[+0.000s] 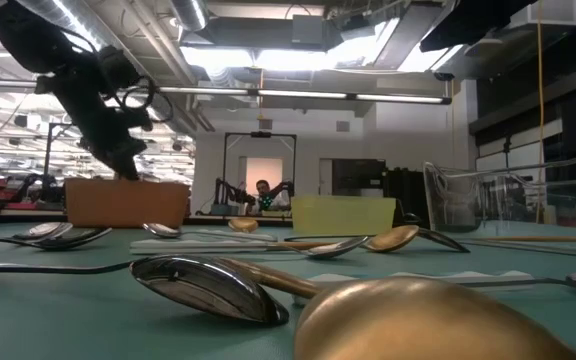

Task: Sort silverware by color (type)
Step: Put the top center white and green spoon into the yellow bin

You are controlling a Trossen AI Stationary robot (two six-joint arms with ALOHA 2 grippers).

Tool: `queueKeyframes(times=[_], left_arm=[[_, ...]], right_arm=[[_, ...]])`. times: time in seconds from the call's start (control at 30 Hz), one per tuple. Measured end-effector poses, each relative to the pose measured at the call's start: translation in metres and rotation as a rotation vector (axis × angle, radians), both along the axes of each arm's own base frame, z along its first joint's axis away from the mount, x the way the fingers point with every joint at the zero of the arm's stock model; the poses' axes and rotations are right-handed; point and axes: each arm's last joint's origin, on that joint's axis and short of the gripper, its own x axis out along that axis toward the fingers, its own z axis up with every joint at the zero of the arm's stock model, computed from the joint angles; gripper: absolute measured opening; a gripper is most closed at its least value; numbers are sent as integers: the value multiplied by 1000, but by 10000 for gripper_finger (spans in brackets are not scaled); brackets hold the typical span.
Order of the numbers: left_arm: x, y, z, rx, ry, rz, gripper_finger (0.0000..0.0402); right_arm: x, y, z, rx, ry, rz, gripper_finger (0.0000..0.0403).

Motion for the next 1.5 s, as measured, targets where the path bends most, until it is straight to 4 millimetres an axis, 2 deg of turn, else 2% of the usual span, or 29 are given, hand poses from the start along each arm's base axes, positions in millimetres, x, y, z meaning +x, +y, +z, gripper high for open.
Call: queueKeyframes(times=[0.2, 0.33, 0.6, 0.9, 1.27, 1.5], left_arm=[[4, -10, 18, 102, -75, -50, 41], [13, -20, 28, 138, -171, -164, 41], [42, -43, 40, 67, -440, -388, 41], [69, -83, 43, 5, -495, -643, 41], [88, -120, 70, 65, -783, -834, 44], [96, -132, 78, 90, -916, -844, 79]], right_arm=[[0, 0, 0, 0, 0, 0, 67], [0, 0, 0, 0, 0, 0, 67], [0, 0, 0, 0, 0, 0, 67], [0, 0, 0, 0, 0, 0, 67], [0, 0, 0, 0, 0, 0, 67], [0, 0, 0, 0, 0, 0, 67]])
